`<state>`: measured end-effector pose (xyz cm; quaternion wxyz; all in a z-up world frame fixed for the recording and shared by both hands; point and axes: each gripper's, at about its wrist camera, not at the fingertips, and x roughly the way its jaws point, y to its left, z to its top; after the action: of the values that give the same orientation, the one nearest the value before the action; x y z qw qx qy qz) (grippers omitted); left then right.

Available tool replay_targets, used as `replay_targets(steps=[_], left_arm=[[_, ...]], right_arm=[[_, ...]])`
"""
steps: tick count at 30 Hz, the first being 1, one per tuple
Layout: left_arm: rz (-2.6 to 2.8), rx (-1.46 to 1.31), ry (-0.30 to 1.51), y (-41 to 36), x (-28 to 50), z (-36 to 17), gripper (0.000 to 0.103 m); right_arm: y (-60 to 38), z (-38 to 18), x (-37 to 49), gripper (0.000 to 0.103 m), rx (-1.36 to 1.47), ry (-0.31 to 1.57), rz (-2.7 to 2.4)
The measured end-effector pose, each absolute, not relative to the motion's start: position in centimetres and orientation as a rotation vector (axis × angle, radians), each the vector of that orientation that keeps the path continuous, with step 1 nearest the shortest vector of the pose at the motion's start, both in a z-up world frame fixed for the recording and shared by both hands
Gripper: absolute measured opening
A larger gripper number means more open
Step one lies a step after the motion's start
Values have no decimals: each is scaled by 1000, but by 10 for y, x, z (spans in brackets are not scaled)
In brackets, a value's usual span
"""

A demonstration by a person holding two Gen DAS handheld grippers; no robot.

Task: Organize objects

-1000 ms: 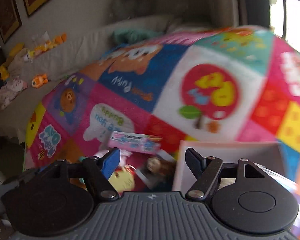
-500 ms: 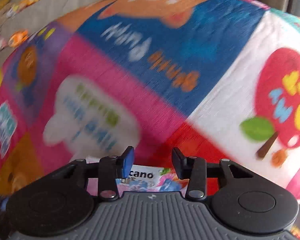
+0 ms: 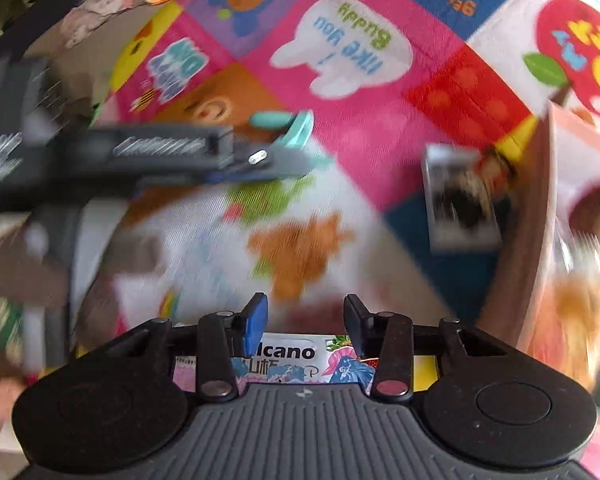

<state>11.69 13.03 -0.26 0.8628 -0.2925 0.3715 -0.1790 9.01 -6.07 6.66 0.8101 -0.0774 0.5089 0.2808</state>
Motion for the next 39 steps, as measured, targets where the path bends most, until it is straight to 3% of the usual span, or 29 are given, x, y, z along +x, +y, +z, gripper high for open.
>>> replay_targets(steps=[4,9,15,23,27,31,39], left_arm=[[-473,-534,774,102,107,6,46],[-474,-338,645,70,90,39,46],[-425,-500,727,50,126,44,46],[-375,-193,855,-22,178,32,45],[-332,-169,865,-22,176,25,39],[-363,-195,827,-9,141,38,38],[-464,-237,768,33,20,73,38]], right_arm=[[-91,87,55,44,-174,984,580],[-138,118,16,63,-148,744,478],[-183,97,-21,74,-169,546,268],[-234,48,-43,77,26,534,130],[-244,39,-46,78,78,527,132],[-244,41,-54,85,75,492,171],[-211,46,-67,85,89,576,422]])
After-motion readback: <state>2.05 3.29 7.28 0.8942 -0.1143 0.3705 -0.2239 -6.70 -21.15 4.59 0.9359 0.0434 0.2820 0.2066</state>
